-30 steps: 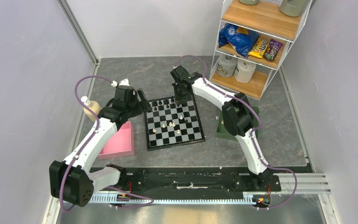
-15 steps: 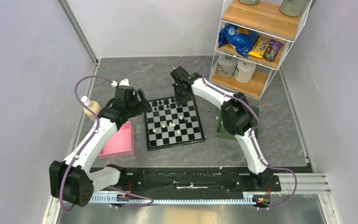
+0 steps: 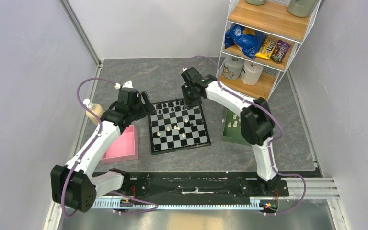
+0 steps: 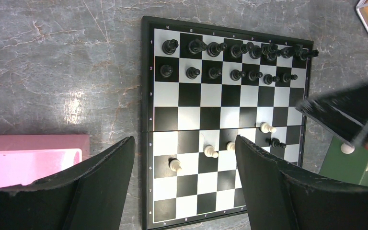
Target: Set up the chess pieces on the board
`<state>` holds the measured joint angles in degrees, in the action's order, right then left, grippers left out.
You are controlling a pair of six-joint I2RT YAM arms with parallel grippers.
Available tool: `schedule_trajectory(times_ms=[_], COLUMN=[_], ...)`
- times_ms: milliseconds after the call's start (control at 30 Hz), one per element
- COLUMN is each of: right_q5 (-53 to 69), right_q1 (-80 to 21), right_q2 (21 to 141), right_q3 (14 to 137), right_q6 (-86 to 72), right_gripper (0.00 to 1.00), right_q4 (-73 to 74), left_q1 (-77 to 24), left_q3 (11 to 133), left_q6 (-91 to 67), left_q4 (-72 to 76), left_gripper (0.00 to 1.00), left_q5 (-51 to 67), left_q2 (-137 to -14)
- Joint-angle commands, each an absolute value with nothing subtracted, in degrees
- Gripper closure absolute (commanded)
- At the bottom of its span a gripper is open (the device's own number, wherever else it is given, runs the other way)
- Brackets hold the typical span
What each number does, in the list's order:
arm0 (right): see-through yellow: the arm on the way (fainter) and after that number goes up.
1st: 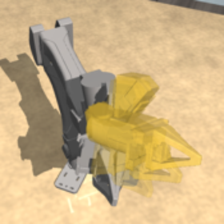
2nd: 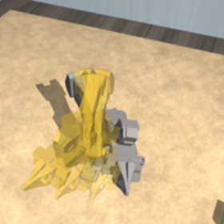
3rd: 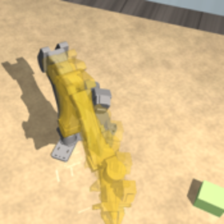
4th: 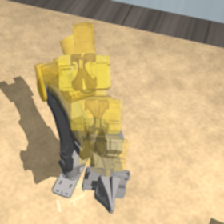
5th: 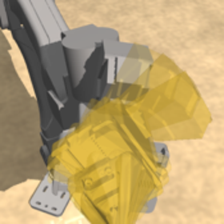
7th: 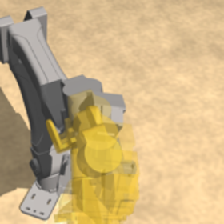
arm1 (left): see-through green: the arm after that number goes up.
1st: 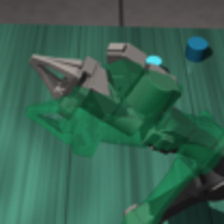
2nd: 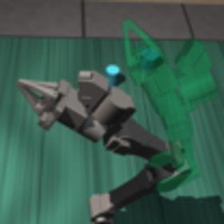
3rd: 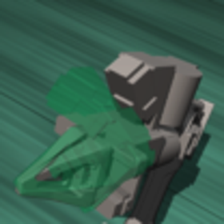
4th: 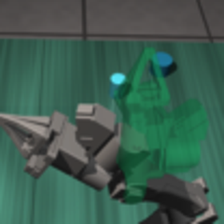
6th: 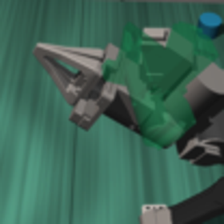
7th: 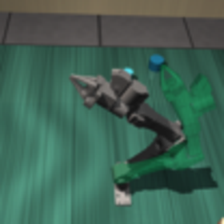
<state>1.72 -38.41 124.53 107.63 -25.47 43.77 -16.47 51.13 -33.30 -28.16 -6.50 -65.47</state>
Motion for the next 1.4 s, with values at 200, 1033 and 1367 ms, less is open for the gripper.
schedule_trajectory(times_ms=[200, 1033, 1367], right_q5=[3.9, 3.77, 2.78], right_q1=[-39.2, -41.0, -40.96], right_q2=[107.62, 114.34, 115.83], right_q3=[85.8, 87.81, 89.74], right_q6=[-29.45, -29.93, -29.08], right_gripper=[0.62, 0.71, 0.77], right_q4=[38.34, 37.96, 38.41], left_q1=[-16.17, -16.08, -16.06], left_q3=[51.41, 51.59, 51.5], left_q6=[-31.56, -31.16, -31.26], left_q4=[-25.75, -25.82, -25.84], left_gripper=[0.17, 0.17, 0.17], left_q5=[-6.58, -6.37, -6.47], left_q2=[-65.45, -65.99, -66.13])
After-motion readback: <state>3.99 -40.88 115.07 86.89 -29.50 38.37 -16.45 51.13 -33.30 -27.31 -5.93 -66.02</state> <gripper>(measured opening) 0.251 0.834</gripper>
